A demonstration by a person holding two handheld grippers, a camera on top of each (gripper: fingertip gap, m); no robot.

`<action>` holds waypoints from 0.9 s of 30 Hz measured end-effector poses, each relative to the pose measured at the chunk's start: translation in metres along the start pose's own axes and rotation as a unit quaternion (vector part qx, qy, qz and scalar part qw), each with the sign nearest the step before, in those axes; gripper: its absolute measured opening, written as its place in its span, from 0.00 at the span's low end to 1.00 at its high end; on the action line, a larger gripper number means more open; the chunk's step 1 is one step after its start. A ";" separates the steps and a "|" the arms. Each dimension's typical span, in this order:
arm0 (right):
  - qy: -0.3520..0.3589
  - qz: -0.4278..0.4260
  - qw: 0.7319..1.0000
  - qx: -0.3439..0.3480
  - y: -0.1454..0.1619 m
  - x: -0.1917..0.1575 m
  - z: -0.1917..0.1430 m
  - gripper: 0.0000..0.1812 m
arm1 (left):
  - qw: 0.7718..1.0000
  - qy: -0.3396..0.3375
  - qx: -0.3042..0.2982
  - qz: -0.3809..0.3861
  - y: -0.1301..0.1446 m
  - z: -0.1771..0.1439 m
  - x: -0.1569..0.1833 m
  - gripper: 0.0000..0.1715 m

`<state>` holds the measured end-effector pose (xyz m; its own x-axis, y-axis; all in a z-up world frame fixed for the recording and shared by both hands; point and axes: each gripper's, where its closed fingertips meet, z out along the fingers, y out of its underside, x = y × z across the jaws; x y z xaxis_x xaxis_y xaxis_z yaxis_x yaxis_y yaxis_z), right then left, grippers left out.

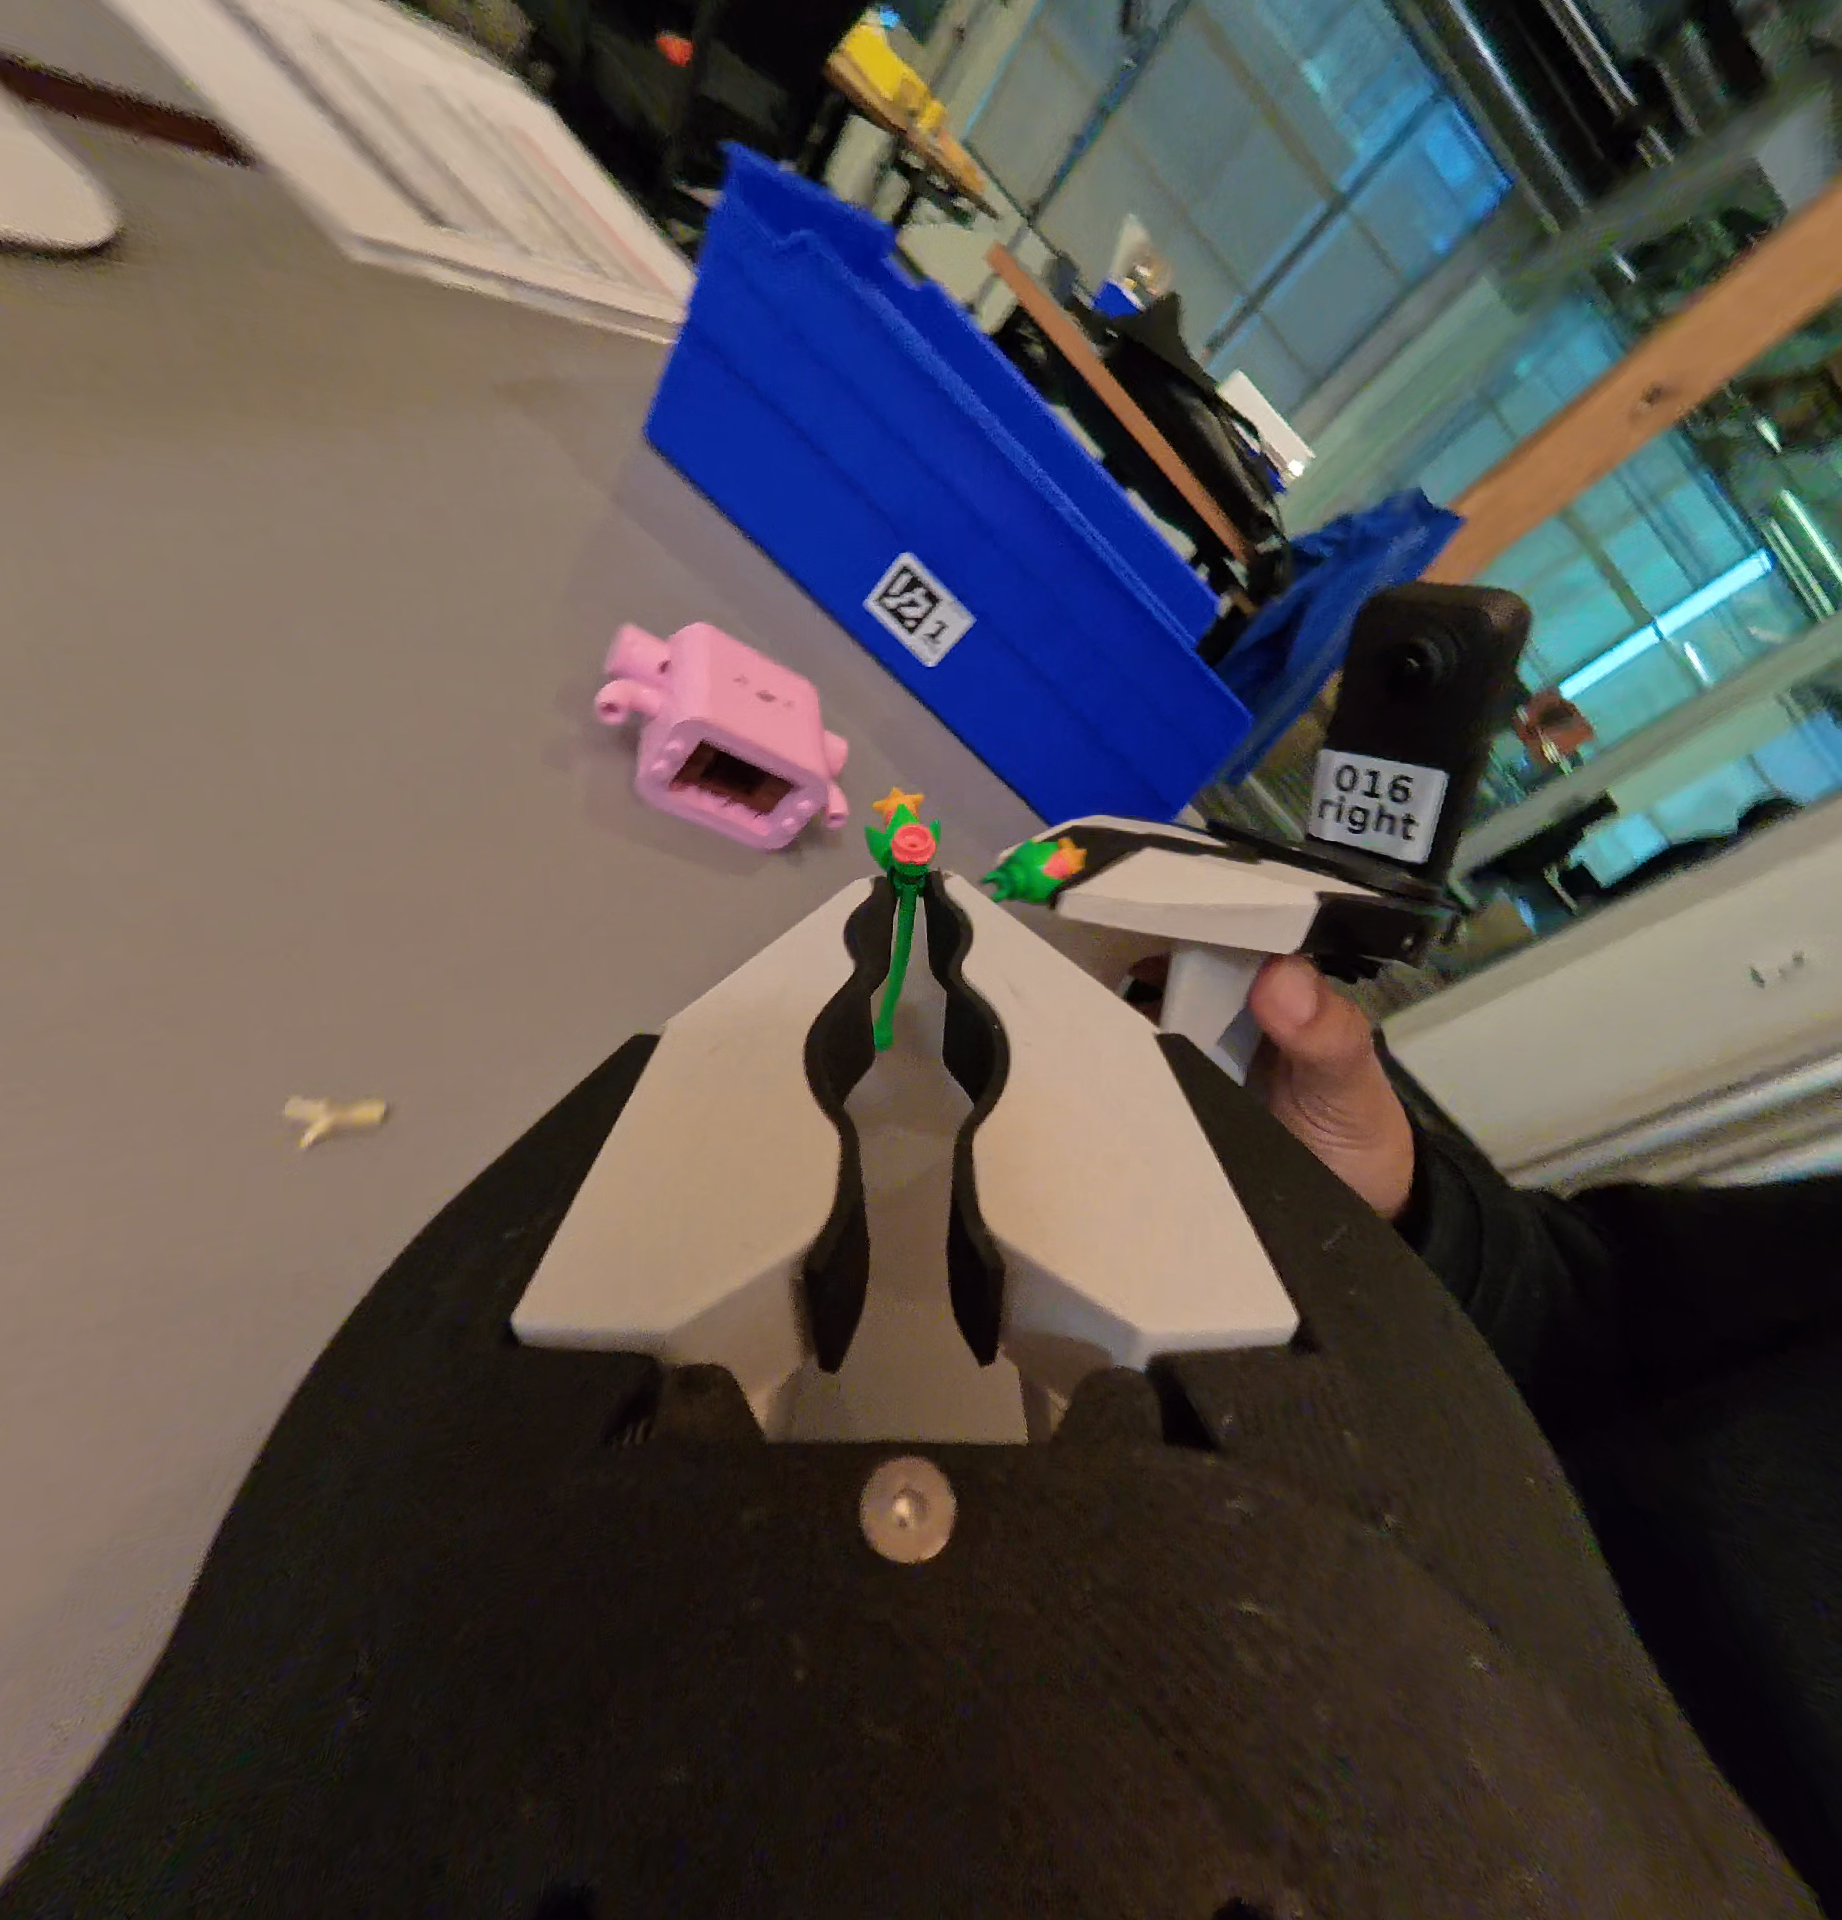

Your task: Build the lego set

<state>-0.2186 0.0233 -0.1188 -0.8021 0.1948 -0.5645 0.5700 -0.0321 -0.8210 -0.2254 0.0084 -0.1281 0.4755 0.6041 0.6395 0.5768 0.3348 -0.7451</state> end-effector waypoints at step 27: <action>-0.058 -0.039 0.989 -0.132 0.042 -0.029 0.013 0.06 | 0.982 -0.168 -0.041 -0.071 0.080 -0.089 -0.021 0.15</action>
<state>-0.1738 0.0037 -0.1384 -0.8518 0.0728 -0.5189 0.5201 0.2378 -0.8204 -0.1302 -0.0419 -0.1846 0.1478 0.7644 0.6276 0.6796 0.3825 -0.6259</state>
